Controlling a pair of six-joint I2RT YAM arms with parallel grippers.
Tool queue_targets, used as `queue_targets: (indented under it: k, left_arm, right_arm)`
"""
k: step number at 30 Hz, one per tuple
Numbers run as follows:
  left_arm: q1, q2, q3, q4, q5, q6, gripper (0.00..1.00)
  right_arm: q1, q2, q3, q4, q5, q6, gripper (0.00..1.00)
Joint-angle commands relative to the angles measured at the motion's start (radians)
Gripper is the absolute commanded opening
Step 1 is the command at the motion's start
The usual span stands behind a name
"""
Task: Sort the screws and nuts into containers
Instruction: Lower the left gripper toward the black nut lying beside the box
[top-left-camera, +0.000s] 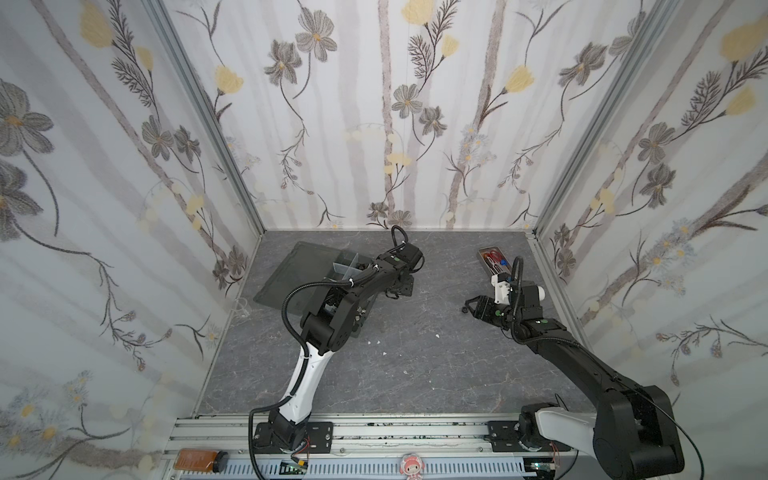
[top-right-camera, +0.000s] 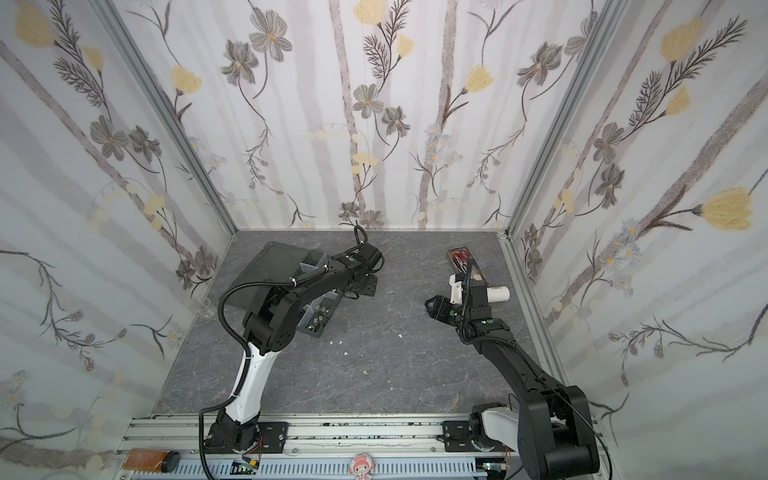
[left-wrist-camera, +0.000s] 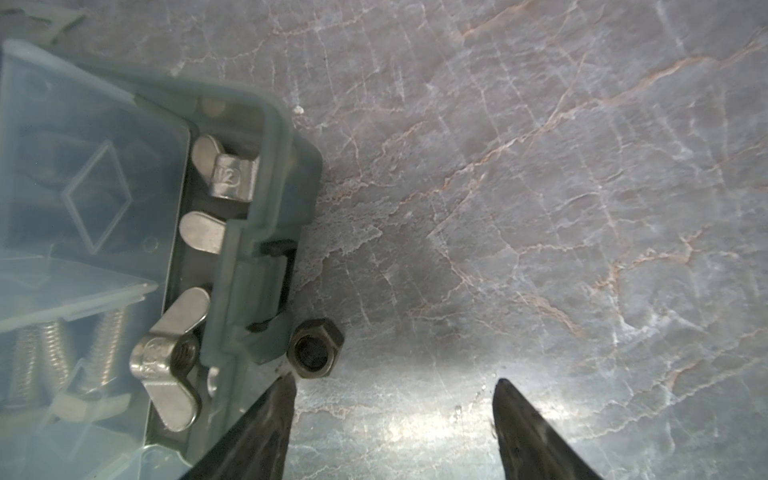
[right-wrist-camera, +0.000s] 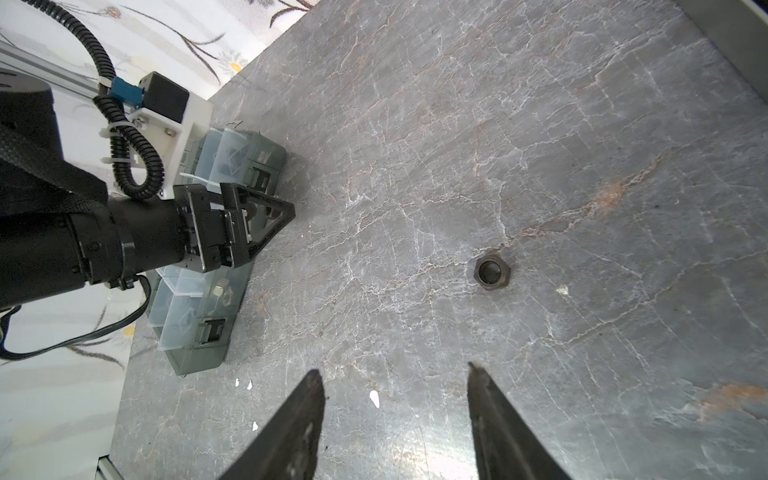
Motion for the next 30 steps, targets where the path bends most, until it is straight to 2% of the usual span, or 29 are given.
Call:
queue_targets:
  k: [1,24,30]
  left_arm:
    - [0.004,0.013,0.008,-0.008,-0.013,-0.012,0.75]
    - [0.013,0.052,0.057,-0.021,0.001,-0.008,0.75]
    - [0.014,0.070,0.065,-0.023,0.016,-0.013,0.71]
  right_arm:
    - [0.000,0.003,0.009,0.021,-0.014,-0.013,0.57]
    - [0.000,0.006,0.011,0.032,-0.024,-0.010,0.57]
    - [0.000,0.000,0.009,0.028,-0.025,-0.011,0.56]
